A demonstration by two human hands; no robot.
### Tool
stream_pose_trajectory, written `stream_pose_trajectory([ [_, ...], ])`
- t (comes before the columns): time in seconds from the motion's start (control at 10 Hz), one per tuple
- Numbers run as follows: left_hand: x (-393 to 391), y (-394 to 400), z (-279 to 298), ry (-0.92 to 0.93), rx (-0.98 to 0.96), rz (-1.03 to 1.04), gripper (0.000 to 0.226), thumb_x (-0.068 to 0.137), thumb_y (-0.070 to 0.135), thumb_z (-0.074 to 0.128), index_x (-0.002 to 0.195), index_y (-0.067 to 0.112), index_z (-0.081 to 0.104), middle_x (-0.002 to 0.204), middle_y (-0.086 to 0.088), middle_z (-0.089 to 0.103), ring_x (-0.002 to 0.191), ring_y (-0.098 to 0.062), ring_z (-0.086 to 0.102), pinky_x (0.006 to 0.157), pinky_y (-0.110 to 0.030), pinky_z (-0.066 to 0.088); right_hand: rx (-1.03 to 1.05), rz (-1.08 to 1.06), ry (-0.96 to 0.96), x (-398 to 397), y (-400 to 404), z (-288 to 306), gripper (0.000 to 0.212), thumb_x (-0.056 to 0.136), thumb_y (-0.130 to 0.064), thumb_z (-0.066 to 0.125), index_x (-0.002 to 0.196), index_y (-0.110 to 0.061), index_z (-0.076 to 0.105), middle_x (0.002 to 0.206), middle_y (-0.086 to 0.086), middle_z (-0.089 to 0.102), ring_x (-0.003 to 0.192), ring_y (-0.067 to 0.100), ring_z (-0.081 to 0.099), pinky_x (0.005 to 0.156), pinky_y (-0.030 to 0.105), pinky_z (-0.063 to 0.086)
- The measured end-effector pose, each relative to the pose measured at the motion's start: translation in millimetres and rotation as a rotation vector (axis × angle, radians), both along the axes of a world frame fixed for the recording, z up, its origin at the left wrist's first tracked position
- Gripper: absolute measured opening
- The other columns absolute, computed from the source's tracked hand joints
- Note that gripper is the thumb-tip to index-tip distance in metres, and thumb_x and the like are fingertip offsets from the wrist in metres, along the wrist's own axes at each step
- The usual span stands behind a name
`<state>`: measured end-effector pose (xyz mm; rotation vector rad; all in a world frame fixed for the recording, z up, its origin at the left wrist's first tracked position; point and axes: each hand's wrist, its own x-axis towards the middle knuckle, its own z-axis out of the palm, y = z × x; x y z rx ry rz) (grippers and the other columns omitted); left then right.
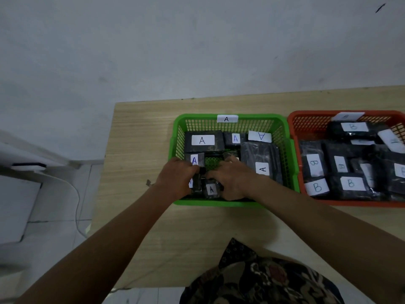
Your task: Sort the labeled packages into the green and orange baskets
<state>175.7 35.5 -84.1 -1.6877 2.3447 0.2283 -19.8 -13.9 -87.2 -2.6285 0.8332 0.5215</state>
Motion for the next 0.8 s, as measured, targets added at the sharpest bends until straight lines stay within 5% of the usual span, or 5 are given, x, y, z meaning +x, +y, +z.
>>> stream_pose_trajectory([
  [0.3, 2, 2, -4, -0.007, -0.003, -0.002, 0.058, 0.073, 0.037, 0.075, 0.127, 0.024, 0.058, 0.105, -0.002, 0.068, 0.098, -0.025, 0.062, 0.093, -0.033, 0.039, -0.221, 0.118, 0.07, -6, 6, -7, 0.058, 0.091, -0.042, 0.055, 0.144, -0.025, 0.043, 0.131, 0.004, 0.051, 0.122, 0.023, 0.046, 0.111, 0.044, 0.023],
  [0.7, 0, 3, 8, 0.037, 0.048, 0.005, 0.065, 0.072, 0.036, 0.076, 0.134, 0.028, 0.056, 0.115, -0.003, 0.069, 0.102, -0.025, 0.063, 0.092, -0.03, 0.041, -0.127, -0.096, -0.11, -4, 13, -7, 0.025, 0.081, -0.021, 0.067, 0.106, -0.022, 0.069, 0.105, 0.003, 0.066, 0.108, 0.025, 0.054, 0.101, 0.036, 0.032],
  [0.8, -3, 2, 16, 0.054, 0.113, 0.088, 0.068, 0.071, 0.038, 0.077, 0.135, 0.03, 0.056, 0.115, -0.002, 0.069, 0.102, -0.024, 0.063, 0.085, -0.032, 0.048, -0.05, -0.163, -0.318, -19, 12, -1, 0.027, 0.082, -0.019, 0.067, 0.109, -0.017, 0.069, 0.114, 0.004, 0.066, 0.113, 0.026, 0.056, 0.098, 0.036, 0.042],
])
